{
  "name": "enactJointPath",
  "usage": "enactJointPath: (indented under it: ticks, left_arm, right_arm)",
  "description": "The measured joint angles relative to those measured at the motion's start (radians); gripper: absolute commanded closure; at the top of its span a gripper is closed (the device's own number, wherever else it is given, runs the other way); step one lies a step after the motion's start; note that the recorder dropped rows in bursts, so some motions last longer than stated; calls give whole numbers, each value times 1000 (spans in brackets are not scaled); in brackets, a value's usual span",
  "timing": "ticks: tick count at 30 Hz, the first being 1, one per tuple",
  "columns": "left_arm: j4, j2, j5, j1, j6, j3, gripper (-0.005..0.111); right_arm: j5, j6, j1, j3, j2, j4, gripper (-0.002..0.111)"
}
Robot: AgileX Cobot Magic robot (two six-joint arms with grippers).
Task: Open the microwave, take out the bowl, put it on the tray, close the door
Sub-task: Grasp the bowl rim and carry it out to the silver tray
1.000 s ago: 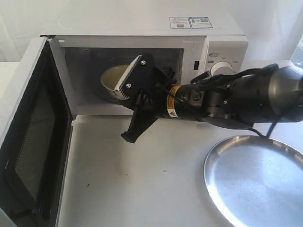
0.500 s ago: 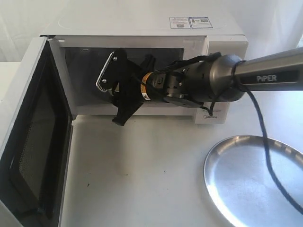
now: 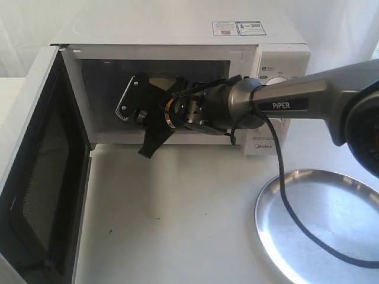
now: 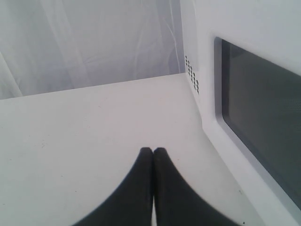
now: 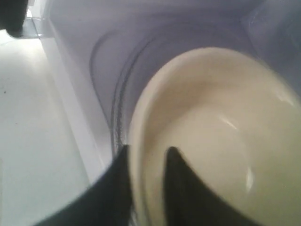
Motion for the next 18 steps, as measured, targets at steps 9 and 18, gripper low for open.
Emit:
enactJointPath:
  ticks: [9, 18]
  left_arm:
    - [0, 0, 0, 0, 0, 0, 107]
    - [0, 0, 0, 0, 0, 0, 107]
  right_arm:
    - [73, 143, 89, 129, -167, 38, 108]
    - [685, 527, 263, 624, -594, 69, 108]
